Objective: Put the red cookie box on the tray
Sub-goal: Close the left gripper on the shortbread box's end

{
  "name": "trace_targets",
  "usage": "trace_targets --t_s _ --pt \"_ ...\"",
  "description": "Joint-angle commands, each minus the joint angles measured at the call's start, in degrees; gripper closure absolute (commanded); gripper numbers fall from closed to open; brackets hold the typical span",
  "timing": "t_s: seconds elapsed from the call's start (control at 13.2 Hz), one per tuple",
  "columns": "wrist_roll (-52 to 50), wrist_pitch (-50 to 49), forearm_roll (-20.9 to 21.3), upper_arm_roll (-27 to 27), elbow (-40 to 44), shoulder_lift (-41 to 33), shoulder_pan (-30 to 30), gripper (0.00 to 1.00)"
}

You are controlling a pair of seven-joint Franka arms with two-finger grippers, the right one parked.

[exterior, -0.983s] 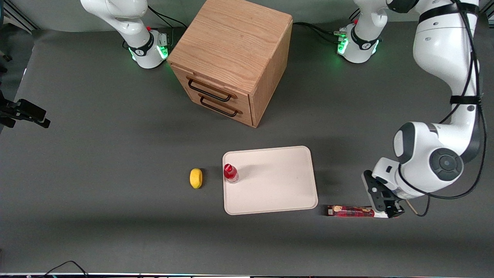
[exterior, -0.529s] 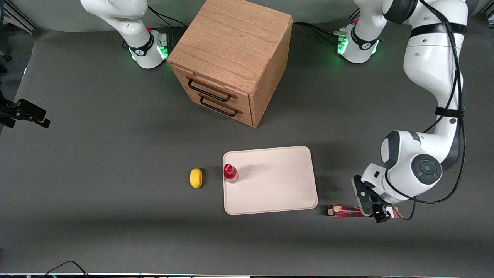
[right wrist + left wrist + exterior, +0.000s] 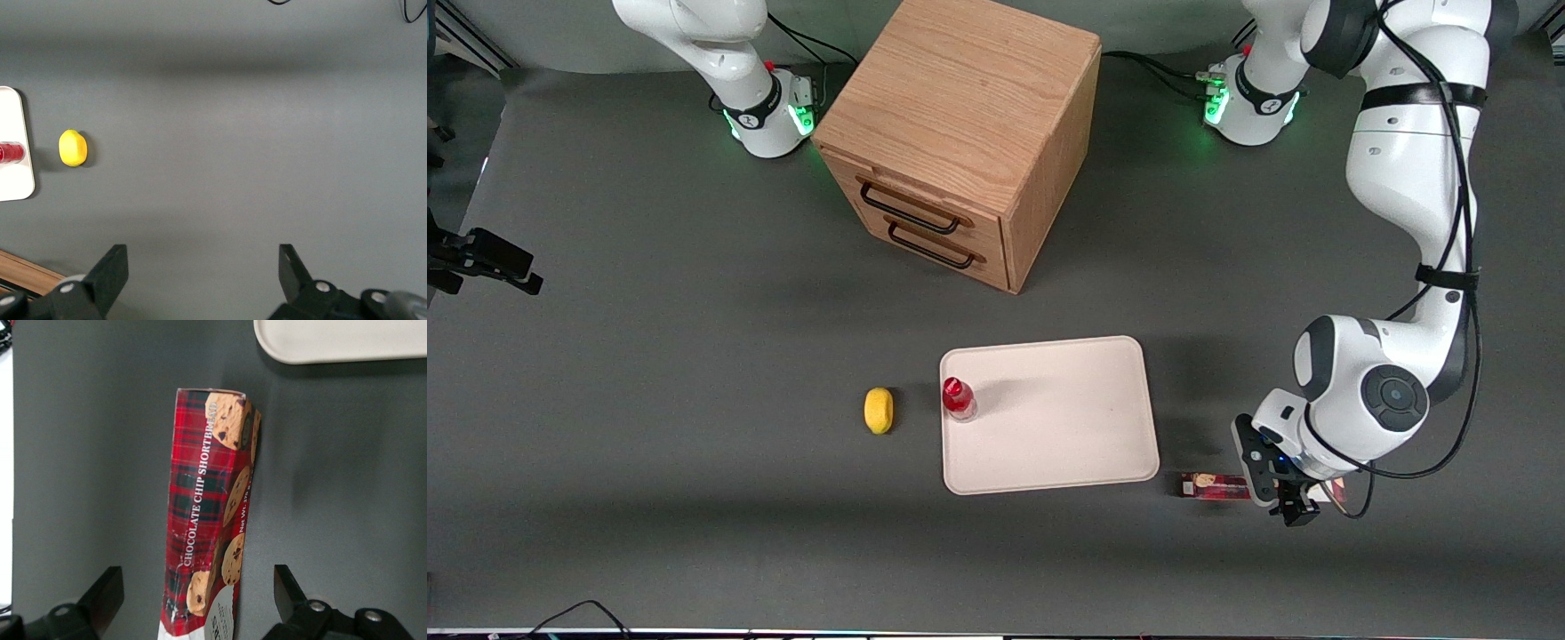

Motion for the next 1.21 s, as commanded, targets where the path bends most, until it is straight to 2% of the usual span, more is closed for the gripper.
trace_targets --t_s 0.0,0.68,0.83,0.91,0.98,1.06,1.13 --pt "1.0 0.1 -0.2 0.1 1.6 1.7 0.1 0.0" --pt "2.6 0.3 0.1 0.2 1.5 4.2 0.2 0.01" --pt "2.8 1.6 0.1 0.2 1.6 4.8 0.2 0.14" --pt "2.8 1.7 0.1 0.2 1.6 4.9 0.2 0.28" --pt "2.9 1.7 0.1 0.1 1.6 4.9 0.2 0.51" --pt "3.0 1.6 0.1 0.2 1.6 4.9 0.1 0.85" --pt "3.1 1.7 0.2 0.2 1.6 4.9 0.0 1.0"
